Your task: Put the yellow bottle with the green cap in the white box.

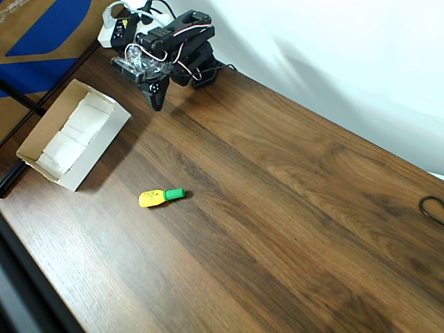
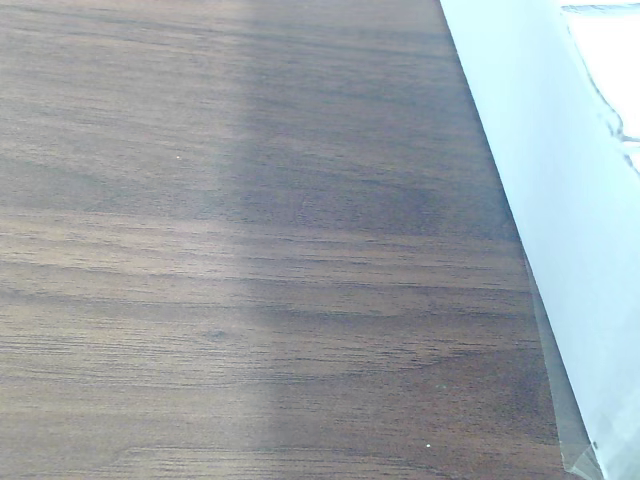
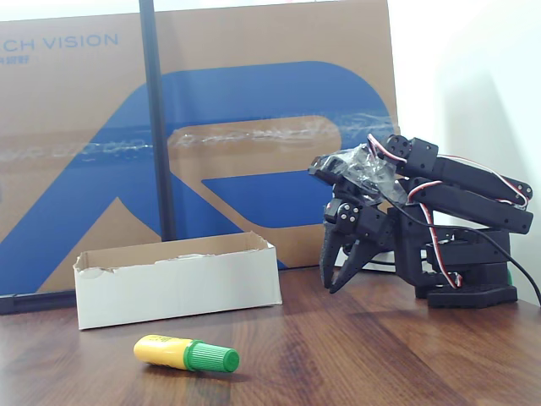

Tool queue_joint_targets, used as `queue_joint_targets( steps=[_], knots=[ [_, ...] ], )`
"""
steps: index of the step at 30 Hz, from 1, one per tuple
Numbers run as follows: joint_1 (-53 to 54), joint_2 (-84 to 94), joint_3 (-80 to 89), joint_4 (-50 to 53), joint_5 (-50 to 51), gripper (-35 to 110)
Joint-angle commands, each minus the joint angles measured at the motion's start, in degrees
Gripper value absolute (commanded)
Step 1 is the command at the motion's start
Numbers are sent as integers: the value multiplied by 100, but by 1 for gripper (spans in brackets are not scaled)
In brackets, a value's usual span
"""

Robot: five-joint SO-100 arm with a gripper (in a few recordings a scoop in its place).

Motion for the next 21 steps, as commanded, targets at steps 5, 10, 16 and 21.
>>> queue_joint_targets(
  steps=[5,10,16,21],
  knots=[
    [-132,193,-114,264,334,0],
    [-202,202,-123,264,299,0],
    [-229,211,-167,264,193,1],
    [-387,-97,-835,229,290,3]
  ],
)
